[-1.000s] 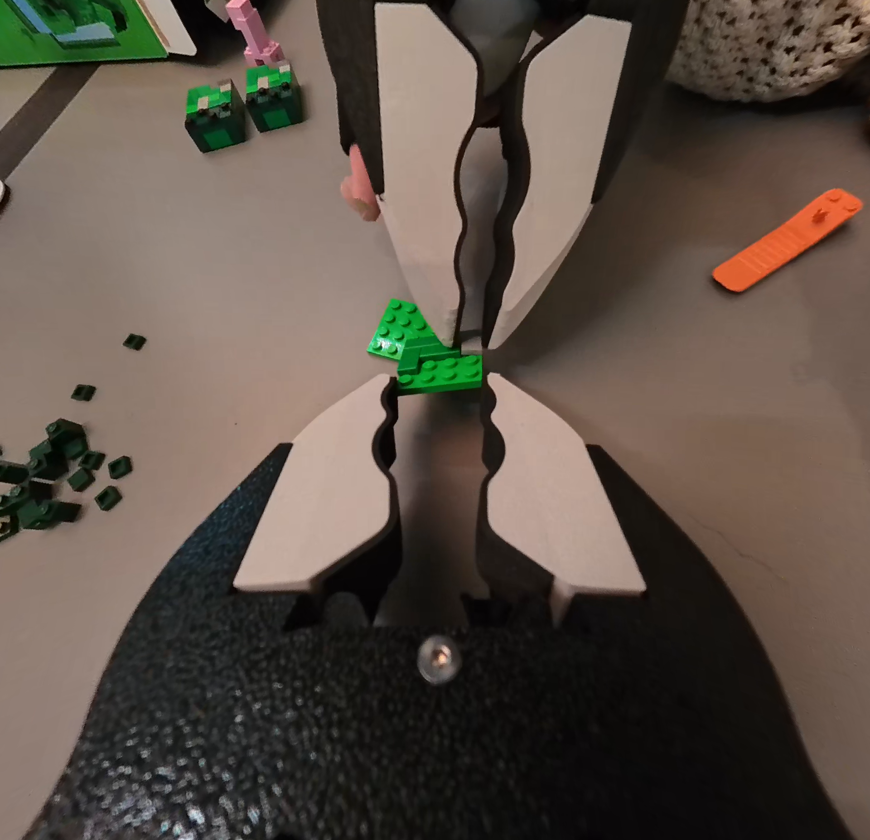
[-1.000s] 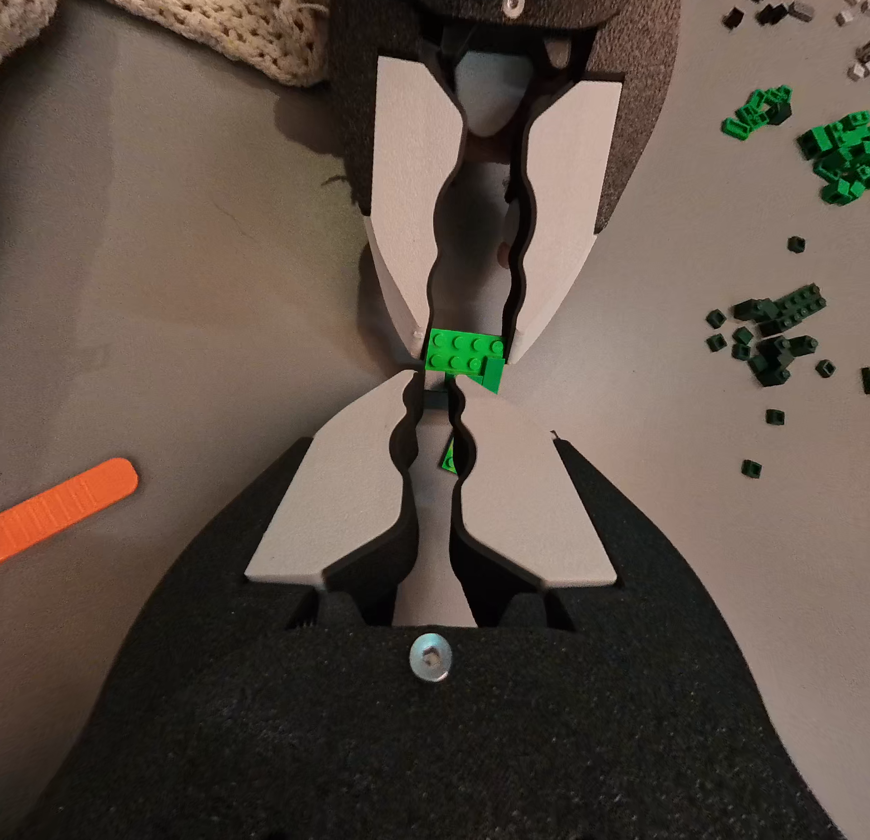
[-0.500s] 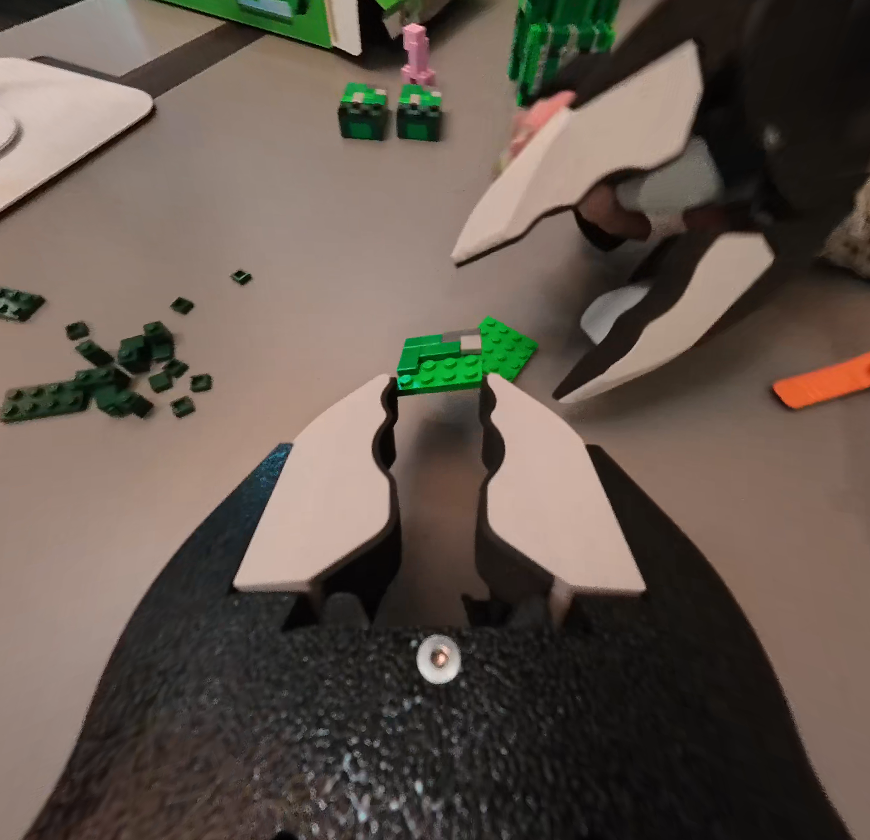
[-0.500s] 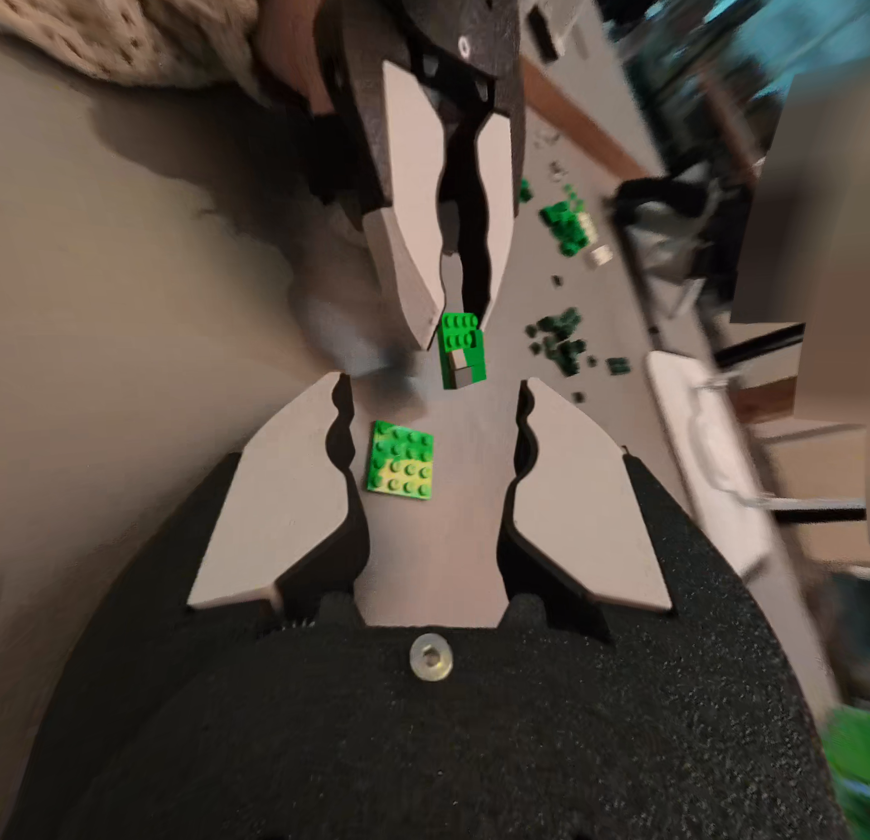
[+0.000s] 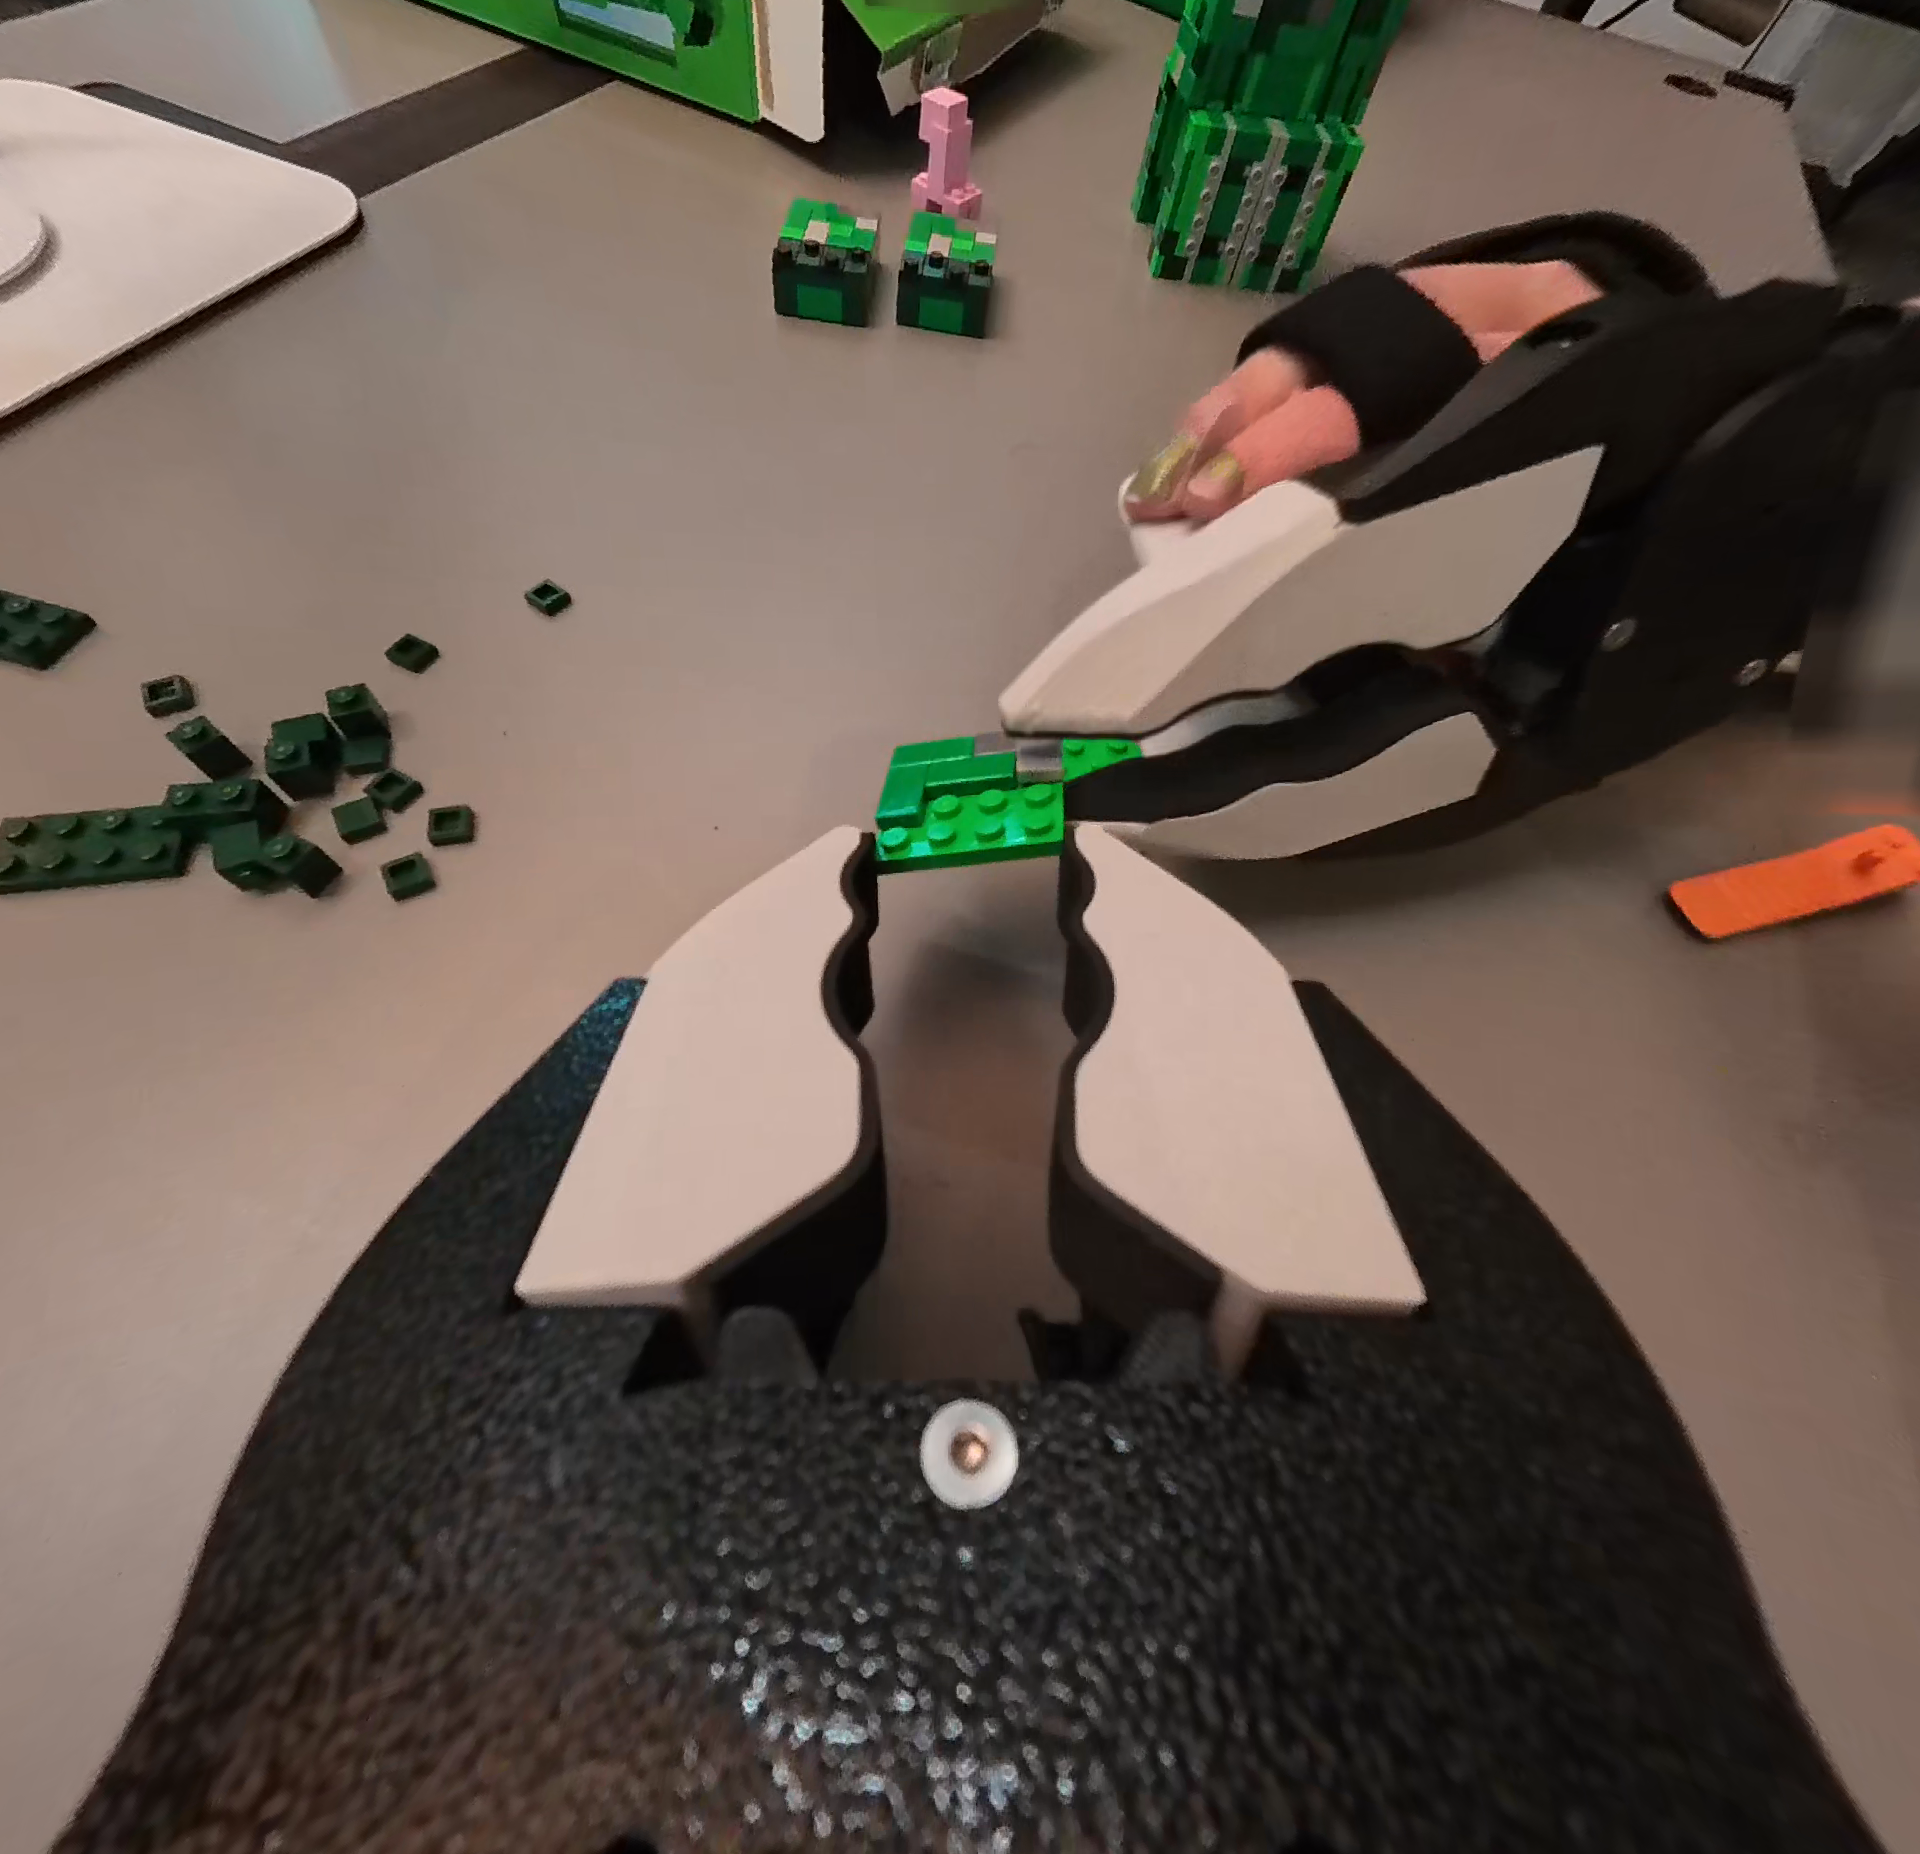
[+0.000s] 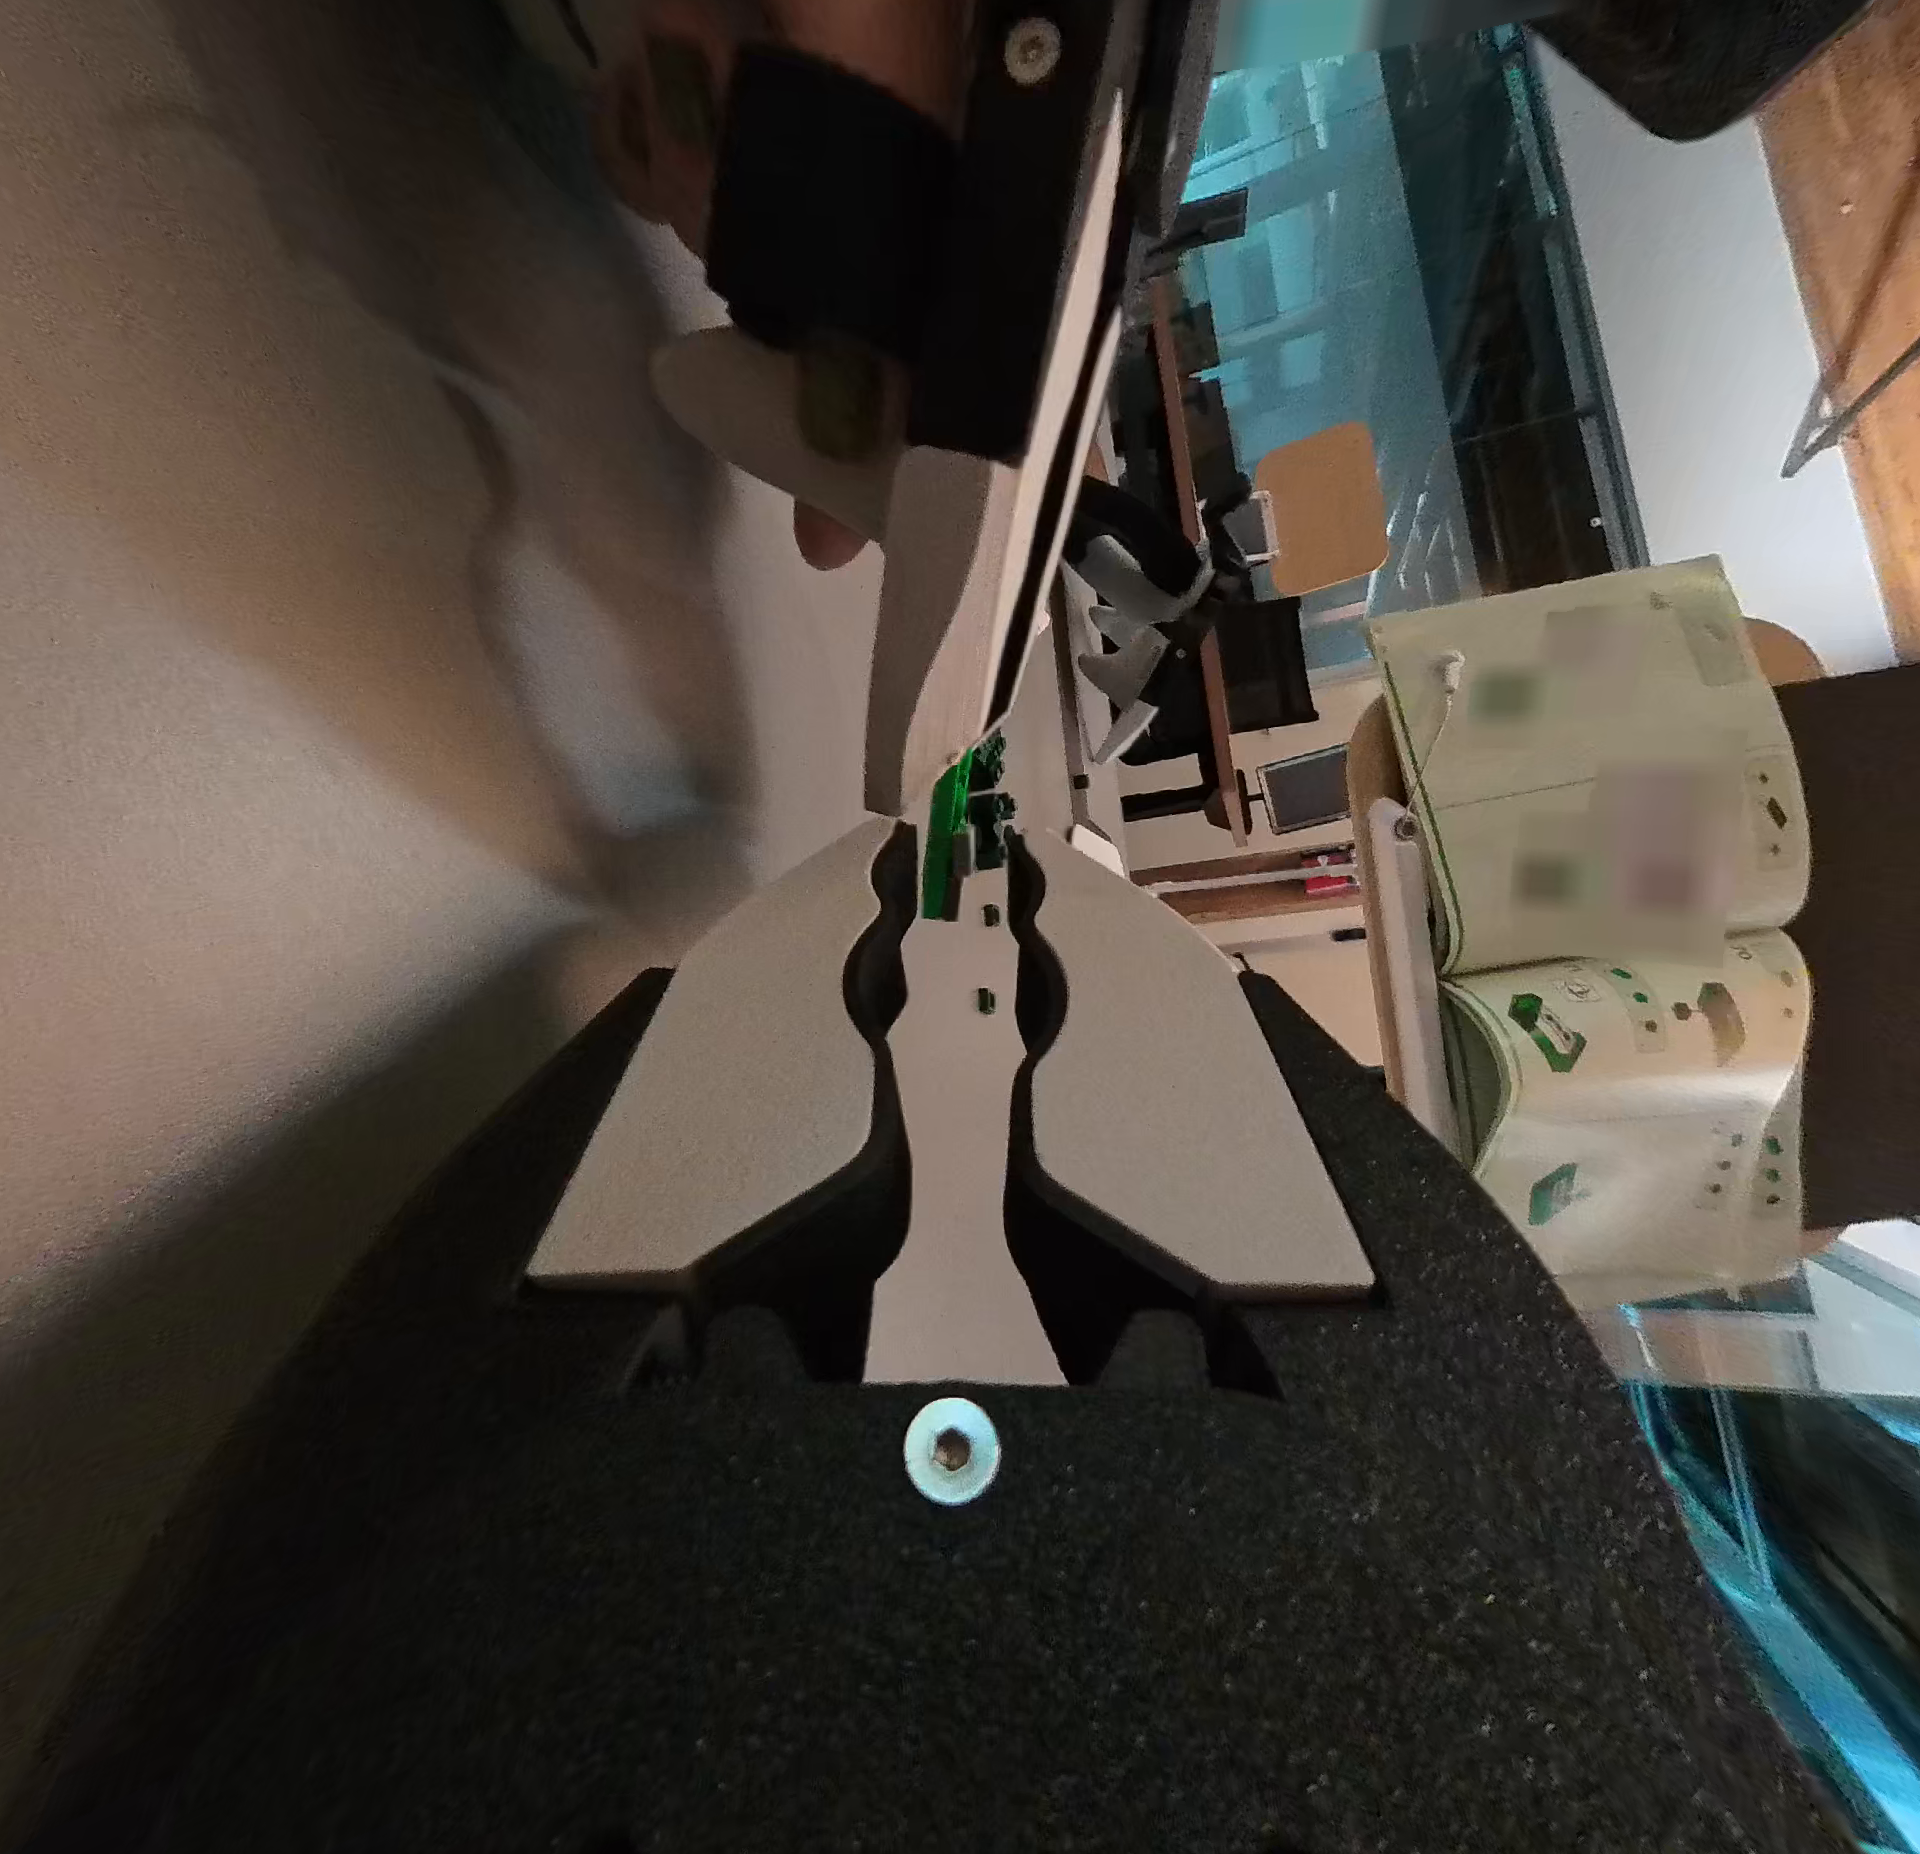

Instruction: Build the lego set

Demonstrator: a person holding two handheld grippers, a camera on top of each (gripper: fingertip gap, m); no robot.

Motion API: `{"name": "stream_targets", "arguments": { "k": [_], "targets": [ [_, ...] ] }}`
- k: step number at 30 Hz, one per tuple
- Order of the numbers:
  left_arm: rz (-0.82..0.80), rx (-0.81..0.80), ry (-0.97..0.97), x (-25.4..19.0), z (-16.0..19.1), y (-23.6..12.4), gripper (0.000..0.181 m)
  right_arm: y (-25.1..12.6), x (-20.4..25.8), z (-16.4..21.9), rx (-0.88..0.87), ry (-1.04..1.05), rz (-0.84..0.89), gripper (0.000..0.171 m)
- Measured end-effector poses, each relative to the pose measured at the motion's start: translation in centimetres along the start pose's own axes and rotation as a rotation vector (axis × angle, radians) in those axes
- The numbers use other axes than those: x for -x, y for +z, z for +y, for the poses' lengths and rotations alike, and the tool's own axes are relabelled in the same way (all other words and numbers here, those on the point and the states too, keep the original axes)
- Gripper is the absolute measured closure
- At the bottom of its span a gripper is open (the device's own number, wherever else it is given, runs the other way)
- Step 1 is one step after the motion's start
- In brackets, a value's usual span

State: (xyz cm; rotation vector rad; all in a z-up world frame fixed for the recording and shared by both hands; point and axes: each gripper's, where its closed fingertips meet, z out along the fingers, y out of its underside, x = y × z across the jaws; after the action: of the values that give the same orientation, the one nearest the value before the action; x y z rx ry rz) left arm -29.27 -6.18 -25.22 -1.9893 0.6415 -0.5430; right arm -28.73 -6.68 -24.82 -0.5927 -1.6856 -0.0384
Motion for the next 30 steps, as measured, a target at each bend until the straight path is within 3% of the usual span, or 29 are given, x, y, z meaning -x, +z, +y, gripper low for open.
{"name": "stream_targets", "arguments": {
  "k": [3,10,21,26,28,30],
  "targets": [
    [0.000,-0.001,-0.001,-0.01,-0.01,0.00,0.147,0.11,0.15,0.04,0.008,-0.008,0.004,0.163],
    [-0.007,0.003,0.007,0.00,0.03,0.04,0.147,0.09,0.13,0.13,0.028,0.003,0.002,0.164],
    [-0.010,0.033,0.030,-0.22,0.42,0.26,0.147,-0.15,0.49,0.29,0.058,-0.176,0.010,0.165],
    [0.000,0.008,0.006,-0.10,0.14,0.05,0.147,-0.03,0.31,0.08,0.011,-0.009,0.015,0.165],
    [-0.004,0.003,-0.003,0.03,0.09,-0.01,0.147,0.00,0.02,0.29,0.006,0.049,0.022,0.143],
    [-0.003,0.001,-0.006,0.05,0.07,-0.04,0.147,0.03,-0.10,0.80,0.020,0.100,0.011,0.133]
  ]
}}
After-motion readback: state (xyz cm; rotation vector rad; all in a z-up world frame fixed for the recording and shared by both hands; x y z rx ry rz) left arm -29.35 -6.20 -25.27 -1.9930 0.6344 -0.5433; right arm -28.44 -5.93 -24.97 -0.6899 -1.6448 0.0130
